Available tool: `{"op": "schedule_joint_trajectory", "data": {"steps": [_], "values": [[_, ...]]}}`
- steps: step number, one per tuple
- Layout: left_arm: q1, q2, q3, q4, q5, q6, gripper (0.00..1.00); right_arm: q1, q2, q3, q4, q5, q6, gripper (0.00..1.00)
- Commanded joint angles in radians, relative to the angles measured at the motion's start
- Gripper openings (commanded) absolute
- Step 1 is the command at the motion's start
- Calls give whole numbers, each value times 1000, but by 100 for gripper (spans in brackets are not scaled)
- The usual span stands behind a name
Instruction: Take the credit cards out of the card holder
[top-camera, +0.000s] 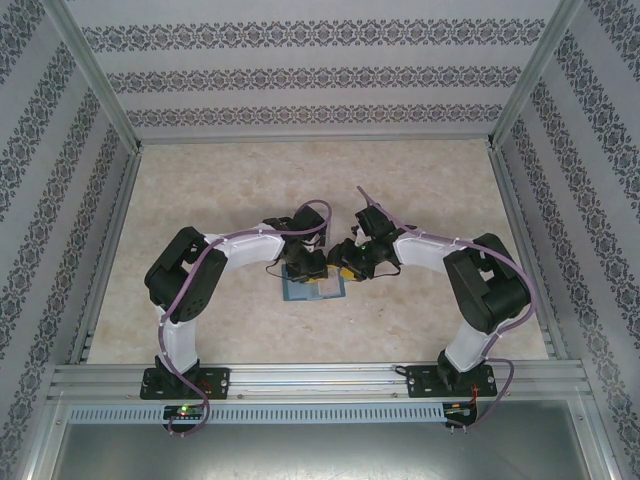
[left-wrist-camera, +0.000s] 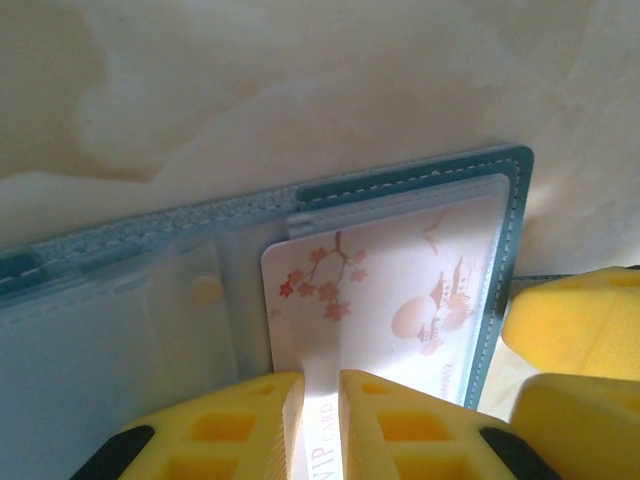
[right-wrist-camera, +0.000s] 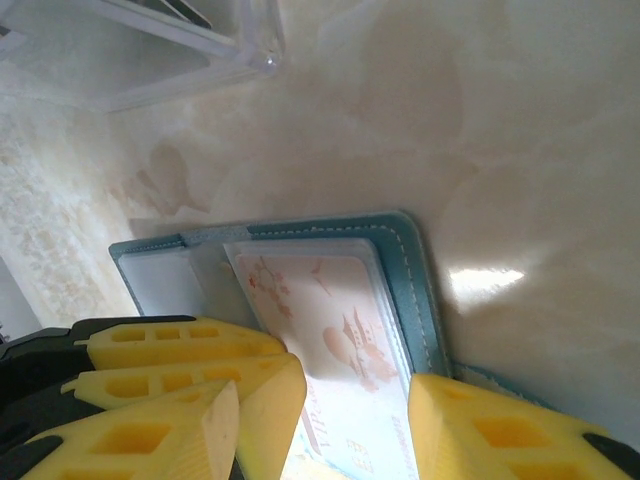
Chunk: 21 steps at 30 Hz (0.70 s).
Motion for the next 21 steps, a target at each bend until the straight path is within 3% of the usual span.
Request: {"op": "schedule_joint_trajectory", "data": {"steps": [1,21], "values": [[-19,2,20,-20,31,25,20,9,51,4,36,23,10,49],[-24,-33,43,-133,-60,79,22,-7,50,-12,-54,110,-28,48]]}}
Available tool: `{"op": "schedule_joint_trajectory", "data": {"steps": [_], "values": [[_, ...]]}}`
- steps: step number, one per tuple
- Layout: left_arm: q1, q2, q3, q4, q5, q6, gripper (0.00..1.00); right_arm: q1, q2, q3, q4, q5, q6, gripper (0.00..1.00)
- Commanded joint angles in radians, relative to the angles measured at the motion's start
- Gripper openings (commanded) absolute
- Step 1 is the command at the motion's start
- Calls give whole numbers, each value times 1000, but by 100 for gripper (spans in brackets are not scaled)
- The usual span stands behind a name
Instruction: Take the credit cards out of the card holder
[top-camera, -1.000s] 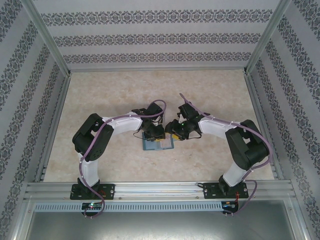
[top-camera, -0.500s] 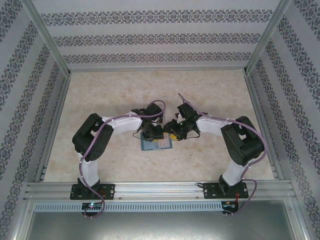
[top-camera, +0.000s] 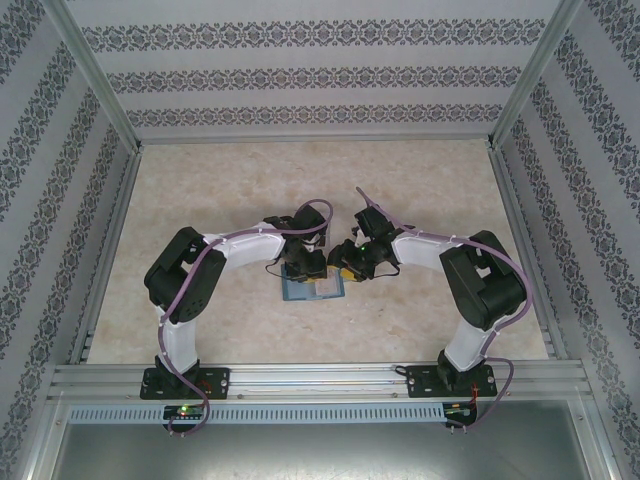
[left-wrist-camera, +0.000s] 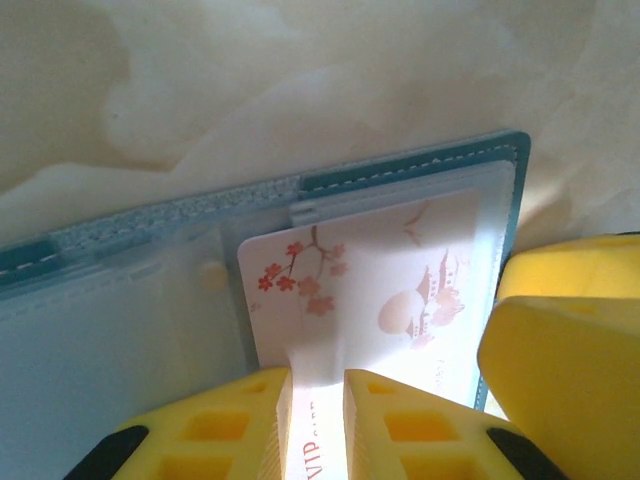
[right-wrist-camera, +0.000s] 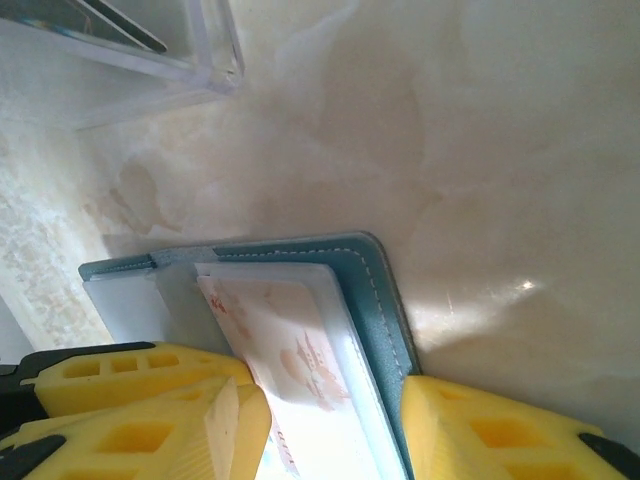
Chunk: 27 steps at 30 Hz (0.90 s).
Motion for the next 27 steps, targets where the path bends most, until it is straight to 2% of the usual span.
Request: {"op": "schedule_joint_trajectory", "data": {"steps": [1,11,21,27], "values": [[-19,-30,23,-85,-40,44,22,-1,26,-11,-60,87,-25,48],[-19,-55,23,-107,-54,57,23,0,-1,6,-100,104,-38,48],[6,-128,-64,89,25,-25,24,50,-56,87,-151,85,-43,48],[30,-139,-115,152,64,-63,17,71,-41,122,-175,80,-53,38]]}}
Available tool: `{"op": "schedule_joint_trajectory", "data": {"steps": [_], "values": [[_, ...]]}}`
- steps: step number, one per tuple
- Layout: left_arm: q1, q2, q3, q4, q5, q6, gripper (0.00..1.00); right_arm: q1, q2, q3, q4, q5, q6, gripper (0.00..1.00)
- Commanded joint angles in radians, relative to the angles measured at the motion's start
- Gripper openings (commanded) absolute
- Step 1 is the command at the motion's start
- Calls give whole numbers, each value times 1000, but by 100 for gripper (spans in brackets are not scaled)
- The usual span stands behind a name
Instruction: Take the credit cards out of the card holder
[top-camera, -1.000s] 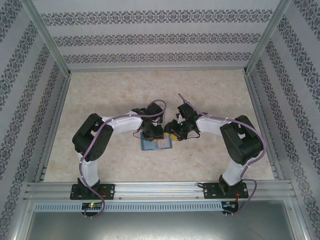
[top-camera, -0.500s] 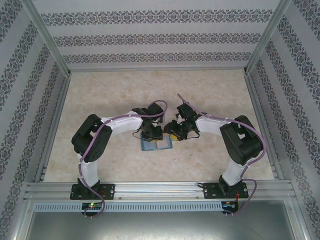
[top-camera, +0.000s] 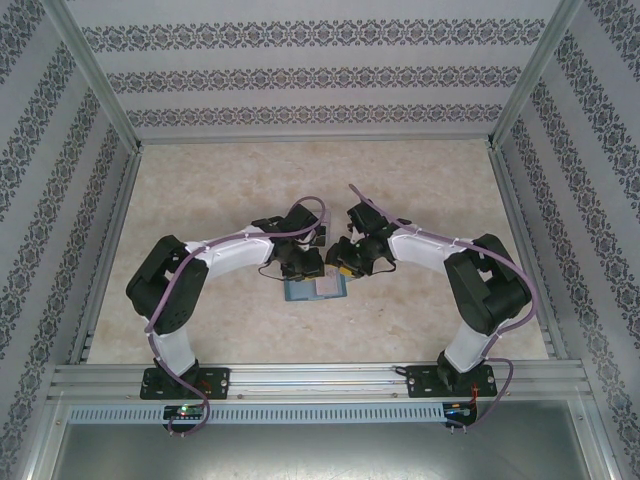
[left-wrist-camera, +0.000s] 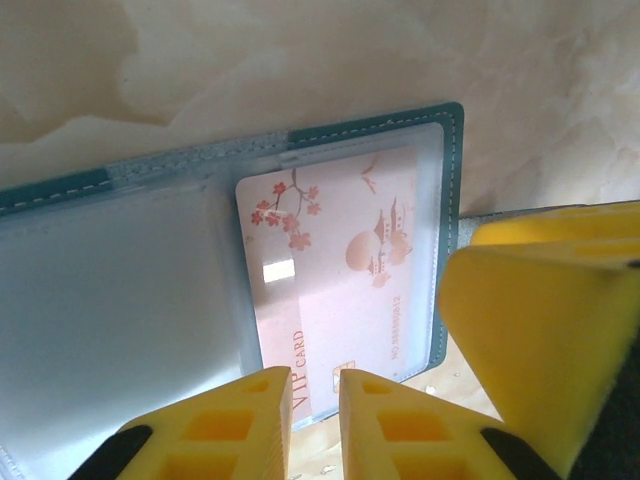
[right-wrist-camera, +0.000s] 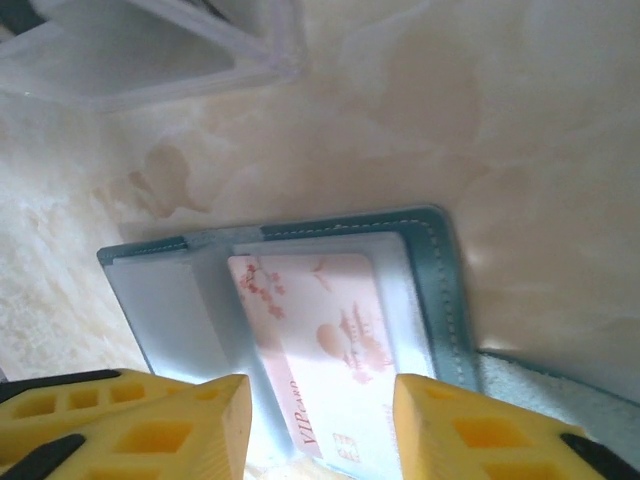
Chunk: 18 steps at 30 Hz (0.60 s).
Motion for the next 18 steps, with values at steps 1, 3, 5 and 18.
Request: {"op": "schedule_joint_trajectory", "data": {"steps": [1,3,5,18], "values": [[17,-21,-29,86,39,-42,16,20,-2,36,-37,-3,-22,36],[20,-16,-39,103,51,-50,15,21,14,38,-33,-6,-23,31],[21,-9,-51,123,62,-58,15,24,32,43,-30,-14,-27,30],[35,13,-96,155,61,-60,21,29,124,47,-48,16,-57,29]]}}
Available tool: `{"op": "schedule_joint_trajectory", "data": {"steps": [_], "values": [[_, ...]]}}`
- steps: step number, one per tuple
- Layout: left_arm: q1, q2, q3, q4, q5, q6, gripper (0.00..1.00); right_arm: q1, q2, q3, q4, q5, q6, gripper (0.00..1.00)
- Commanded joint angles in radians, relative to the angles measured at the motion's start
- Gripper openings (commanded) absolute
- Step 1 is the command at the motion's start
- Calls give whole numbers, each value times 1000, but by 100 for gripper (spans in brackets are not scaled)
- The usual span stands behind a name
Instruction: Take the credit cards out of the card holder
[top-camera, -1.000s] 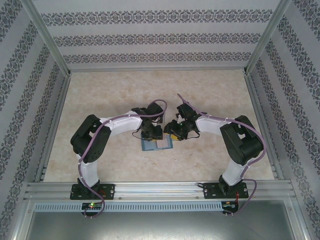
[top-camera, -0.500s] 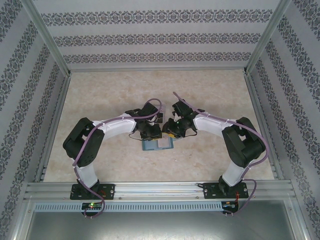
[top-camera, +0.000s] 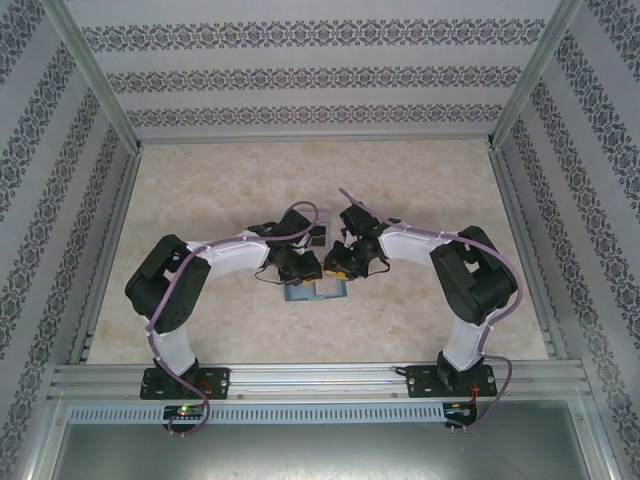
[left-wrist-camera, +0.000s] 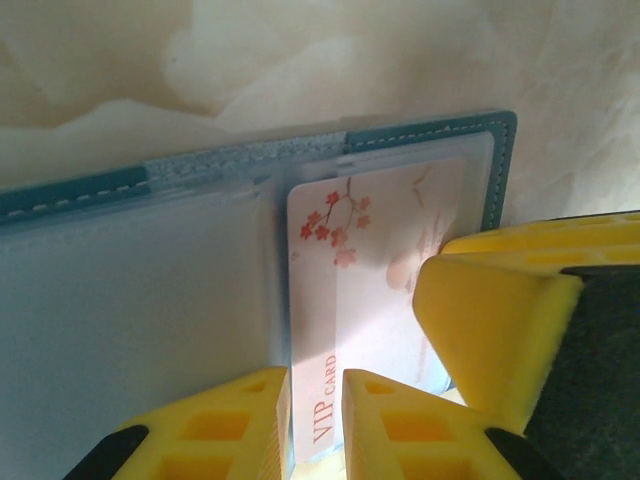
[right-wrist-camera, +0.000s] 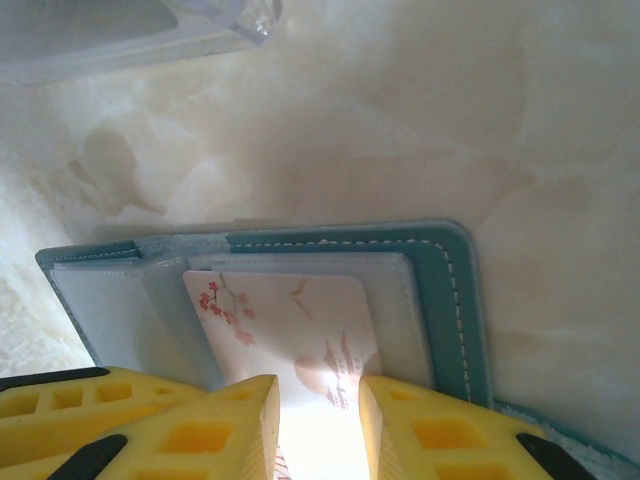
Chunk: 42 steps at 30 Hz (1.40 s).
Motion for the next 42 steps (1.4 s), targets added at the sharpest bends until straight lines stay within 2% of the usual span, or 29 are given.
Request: {"op": "schedule_joint_trajectory", "data": {"steps": [1,9,18,29,34,42], "values": [[11,13,-16,54,19,-15,21,13,37,11,-37,25,-28,29],[15,19,-36,99,38,-27,19,15,42,8,-33,18,-28,29],[15,21,-4,-12,-41,10,21,15,33,6,-36,14,-27,29],[14,46,-43,122,25,-30,19,14,25,-2,-31,9,-23,29],[14,28,-58,163,42,-43,14,15,16,-7,-33,9,-22,29],[15,-7,-55,125,28,-30,3,13,10,-13,-36,17,-23,29]]}}
